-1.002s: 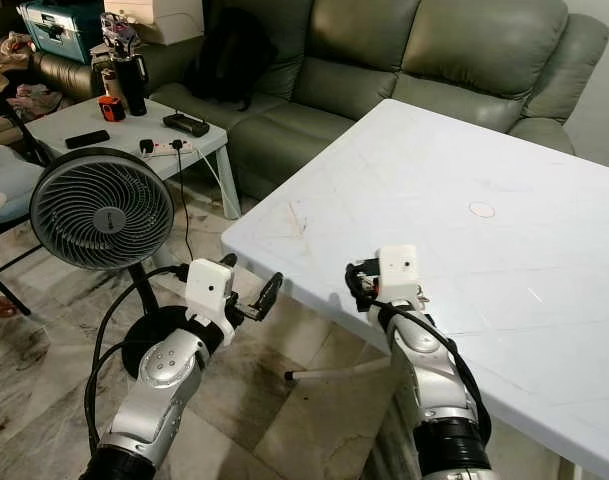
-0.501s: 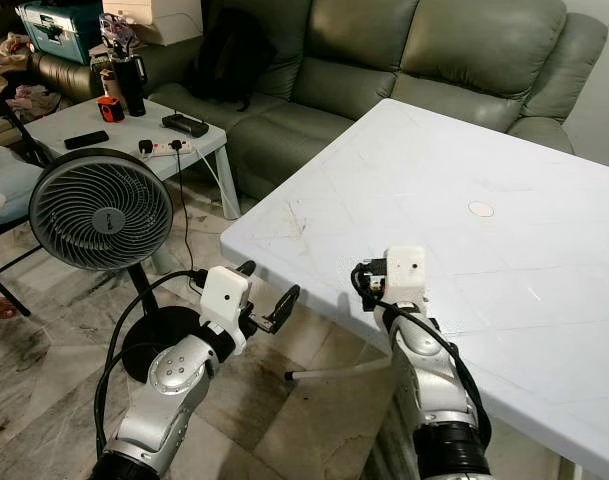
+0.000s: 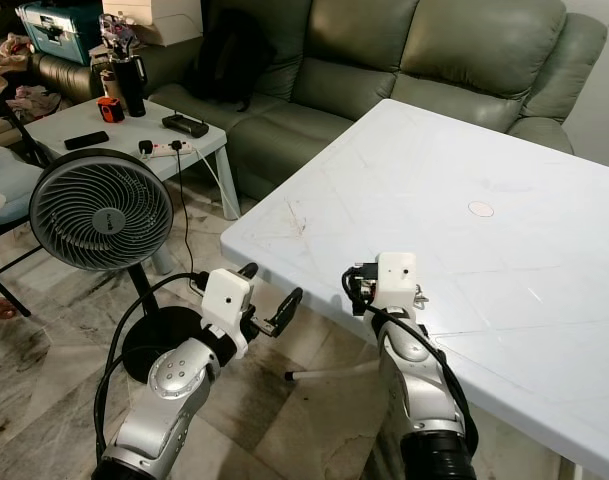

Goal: Hang keys on a hook

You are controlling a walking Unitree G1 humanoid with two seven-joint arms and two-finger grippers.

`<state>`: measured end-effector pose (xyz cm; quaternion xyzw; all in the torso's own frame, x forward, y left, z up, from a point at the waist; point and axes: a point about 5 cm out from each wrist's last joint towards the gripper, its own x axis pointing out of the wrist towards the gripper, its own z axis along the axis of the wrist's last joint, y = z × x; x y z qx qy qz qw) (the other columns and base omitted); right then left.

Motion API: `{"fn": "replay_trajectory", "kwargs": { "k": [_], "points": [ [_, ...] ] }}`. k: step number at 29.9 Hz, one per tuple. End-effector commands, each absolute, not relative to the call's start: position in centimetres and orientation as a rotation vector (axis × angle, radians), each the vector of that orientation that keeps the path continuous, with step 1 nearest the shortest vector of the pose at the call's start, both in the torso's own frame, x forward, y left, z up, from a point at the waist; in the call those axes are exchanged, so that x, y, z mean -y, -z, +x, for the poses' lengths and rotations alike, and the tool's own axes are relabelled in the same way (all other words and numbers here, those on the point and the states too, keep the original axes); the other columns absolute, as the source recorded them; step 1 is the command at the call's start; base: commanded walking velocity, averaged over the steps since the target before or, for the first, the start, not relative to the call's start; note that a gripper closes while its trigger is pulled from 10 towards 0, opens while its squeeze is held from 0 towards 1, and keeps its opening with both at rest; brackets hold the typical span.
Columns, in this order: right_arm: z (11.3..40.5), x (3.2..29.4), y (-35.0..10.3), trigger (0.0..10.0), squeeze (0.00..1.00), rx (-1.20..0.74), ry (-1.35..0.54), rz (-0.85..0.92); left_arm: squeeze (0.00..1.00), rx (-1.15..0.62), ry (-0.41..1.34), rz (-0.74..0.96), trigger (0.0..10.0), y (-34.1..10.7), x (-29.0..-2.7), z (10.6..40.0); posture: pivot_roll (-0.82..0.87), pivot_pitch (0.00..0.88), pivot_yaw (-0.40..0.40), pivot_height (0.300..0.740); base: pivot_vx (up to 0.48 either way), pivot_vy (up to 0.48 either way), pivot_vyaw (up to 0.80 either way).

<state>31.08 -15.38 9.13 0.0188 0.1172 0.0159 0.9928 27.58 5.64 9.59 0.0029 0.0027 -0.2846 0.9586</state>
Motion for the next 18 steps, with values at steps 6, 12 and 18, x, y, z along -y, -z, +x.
{"fn": "replay_trajectory", "kwargs": {
  "k": [6,12,18],
  "points": [
    [30.86,15.84,-9.48,10.0,0.00,-0.231,0.015,0.066,0.00,-0.011,0.582,0.004,10.0,-9.82,-5.52,26.94,0.08,0.016,-0.011,0.740,0.000,0.000,0.00],
    [30.67,15.71,-9.62,10.0,0.00,-0.225,0.020,0.065,0.00,-0.014,0.583,0.000,10.0,-9.99,-5.41,26.65,0.08,0.032,-0.013,0.740,0.000,0.000,0.00],
    [30.89,15.00,-9.67,10.0,0.00,-0.216,-0.011,0.046,0.00,-0.021,0.576,-0.003,10.0,-10.09,-5.49,26.57,0.09,0.041,-0.022,0.740,0.000,0.000,0.00]
  ]
}}
